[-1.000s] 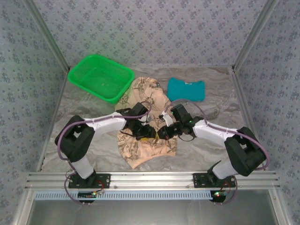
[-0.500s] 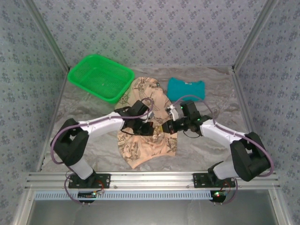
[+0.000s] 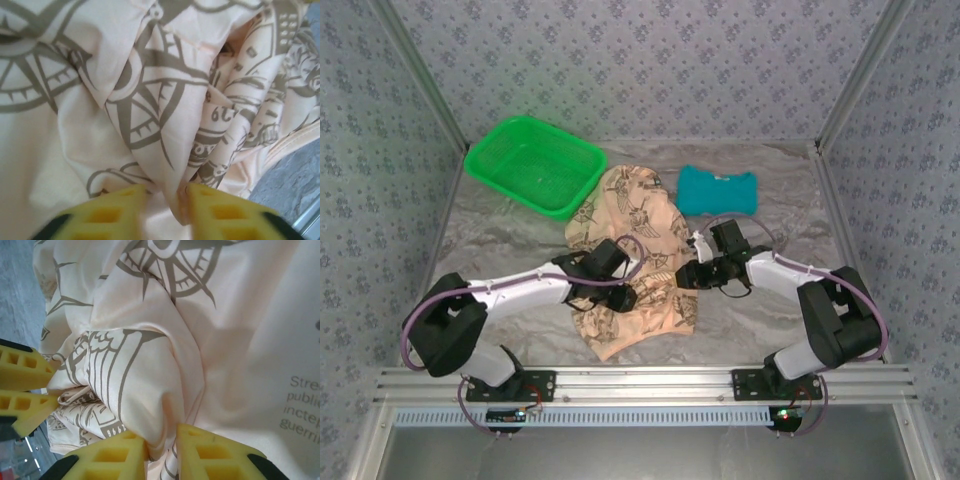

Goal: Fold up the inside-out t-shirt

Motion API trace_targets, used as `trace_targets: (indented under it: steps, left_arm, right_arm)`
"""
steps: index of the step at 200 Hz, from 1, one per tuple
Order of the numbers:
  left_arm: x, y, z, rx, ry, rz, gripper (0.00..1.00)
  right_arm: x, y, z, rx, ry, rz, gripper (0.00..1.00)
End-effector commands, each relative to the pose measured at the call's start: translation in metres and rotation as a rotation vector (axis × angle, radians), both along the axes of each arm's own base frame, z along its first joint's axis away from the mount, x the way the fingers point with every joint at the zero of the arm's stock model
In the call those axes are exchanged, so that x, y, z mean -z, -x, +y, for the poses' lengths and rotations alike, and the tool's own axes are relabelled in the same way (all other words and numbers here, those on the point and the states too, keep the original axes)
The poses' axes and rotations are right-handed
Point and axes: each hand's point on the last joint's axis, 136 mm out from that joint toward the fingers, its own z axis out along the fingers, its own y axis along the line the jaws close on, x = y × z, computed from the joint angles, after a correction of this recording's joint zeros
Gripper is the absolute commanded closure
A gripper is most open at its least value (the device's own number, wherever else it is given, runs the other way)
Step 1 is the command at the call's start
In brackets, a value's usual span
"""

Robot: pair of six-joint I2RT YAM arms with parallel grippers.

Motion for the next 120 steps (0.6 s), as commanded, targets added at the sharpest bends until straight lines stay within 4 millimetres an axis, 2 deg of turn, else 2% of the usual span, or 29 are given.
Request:
trace_targets:
  steps: [1,13,32,57,75,91,105,113,120]
  left_arm:
    - [-0.041,-0.014,-0.026,-0.012,0.124,-0.038,0.57]
    - [-0.049,-0.018,-0.032,-0.016,0.142,-0.045,0.52]
    - [-0.047,-0.023,-0.038,0.017,0.125,-0.058,0.46]
    - [-0.021,-0.029,-0.035,0.064,0.015,-0.066,0.46]
    - [-0.001,-0.026,-0.037,0.094,-0.032,-0.012,0.50]
    - [0.009,-0.026,-0.039,0.097,-0.048,0.016,0.59]
    - [0.007,-0.032,-0.038,0.074,-0.058,-0.005,0.81]
    - [0.002,-0.036,-0.037,0.060,-0.062,-0.027,0.92]
    - [-0.005,-0.038,-0.038,0.059,-0.050,-0.042,0.97]
  right_arm:
    - [-0.016,0.005,0.007,-0.041,0.039,-0.032,0.74]
    - [-0.018,0.010,0.010,-0.078,0.073,-0.055,0.72]
    - [-0.021,0.012,0.013,-0.088,0.086,-0.076,0.72]
    - [-0.026,0.010,0.010,-0.065,0.086,-0.101,0.72]
    - [-0.028,0.010,0.004,-0.046,0.100,-0.119,0.72]
    - [-0.030,0.009,-0.002,-0.023,0.119,-0.138,0.68]
    - [-0.033,0.011,-0.006,-0.022,0.154,-0.175,0.59]
    - [-0.035,0.012,-0.005,-0.032,0.171,-0.198,0.59]
    - [-0.038,0.014,-0.001,-0.049,0.190,-0.229,0.61]
